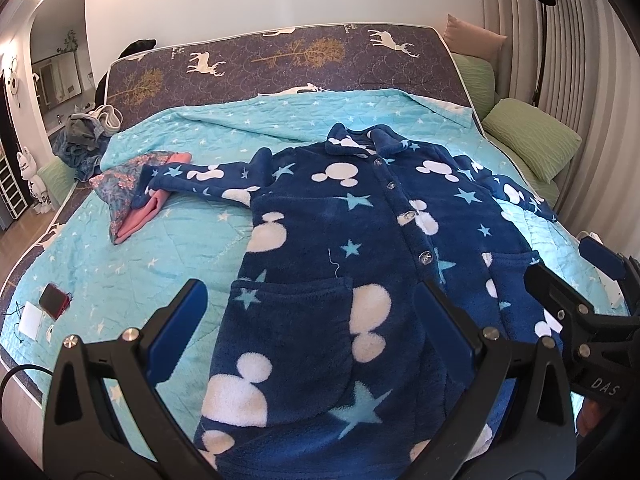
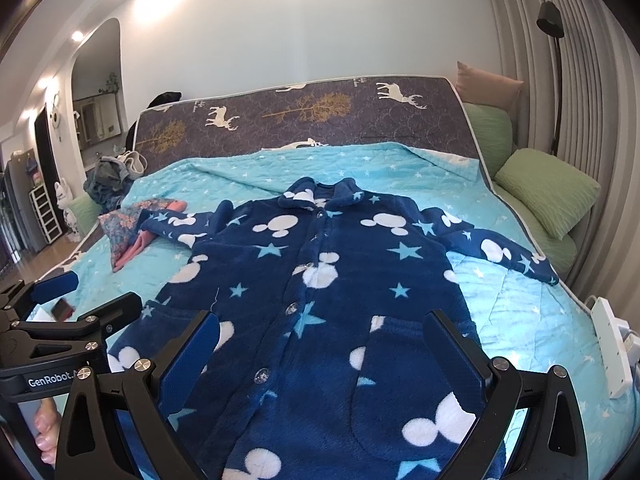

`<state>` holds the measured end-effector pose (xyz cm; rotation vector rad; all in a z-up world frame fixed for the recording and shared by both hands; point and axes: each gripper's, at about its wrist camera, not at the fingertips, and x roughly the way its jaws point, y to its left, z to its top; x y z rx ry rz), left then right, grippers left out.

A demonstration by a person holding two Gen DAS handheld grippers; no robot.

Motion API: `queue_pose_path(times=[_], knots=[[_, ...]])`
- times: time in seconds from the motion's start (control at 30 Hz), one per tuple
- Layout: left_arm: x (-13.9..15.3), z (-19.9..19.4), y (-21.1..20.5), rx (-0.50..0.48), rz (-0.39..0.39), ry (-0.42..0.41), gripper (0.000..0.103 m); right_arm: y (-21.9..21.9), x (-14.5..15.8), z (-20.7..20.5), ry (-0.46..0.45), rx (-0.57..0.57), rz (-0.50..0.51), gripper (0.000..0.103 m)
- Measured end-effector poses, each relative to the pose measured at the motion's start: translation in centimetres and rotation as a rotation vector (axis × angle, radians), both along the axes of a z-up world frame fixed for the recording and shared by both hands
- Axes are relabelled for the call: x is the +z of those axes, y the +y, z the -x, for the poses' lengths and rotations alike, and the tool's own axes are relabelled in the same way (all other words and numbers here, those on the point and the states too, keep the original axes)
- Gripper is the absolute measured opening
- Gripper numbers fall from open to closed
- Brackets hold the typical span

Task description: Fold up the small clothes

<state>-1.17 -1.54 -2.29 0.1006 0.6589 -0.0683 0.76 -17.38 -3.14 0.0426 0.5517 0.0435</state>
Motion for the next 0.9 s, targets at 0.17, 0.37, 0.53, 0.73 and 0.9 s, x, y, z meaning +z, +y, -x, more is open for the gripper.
queue_pose_path(times=[0.17,0.37,0.53,0.73,0.9], knots=[[0.0,0.0,0.0,-0.001,0.000,0.001,0.102,0.2,-0.3,-0.1,0.006,-0.004,0.005,0.103],[-0.1,0.0,0.2,-0.006,0.011,0.004,0.102,0.3,-0.4,-0.3,0.019,-0.016,0.016,0.103],[-0.8,-0.7,0.6,-0.017,0.060,0.043,0.102,0.4,-0.4,-0.1,0.029,-0.033,0.035,0.103],[-1.2,-1.1,0.7,-0.027,0.074,0.066,0.102,-0.1,-0.4,0.0,0.038,-0.062,0.043,0.103],[-1.2,-1.3,1.2,-0.016,0.080,0.065,0.102,0.2,-0.5,-0.3,0.047,-0.062,0.052,0.103]])
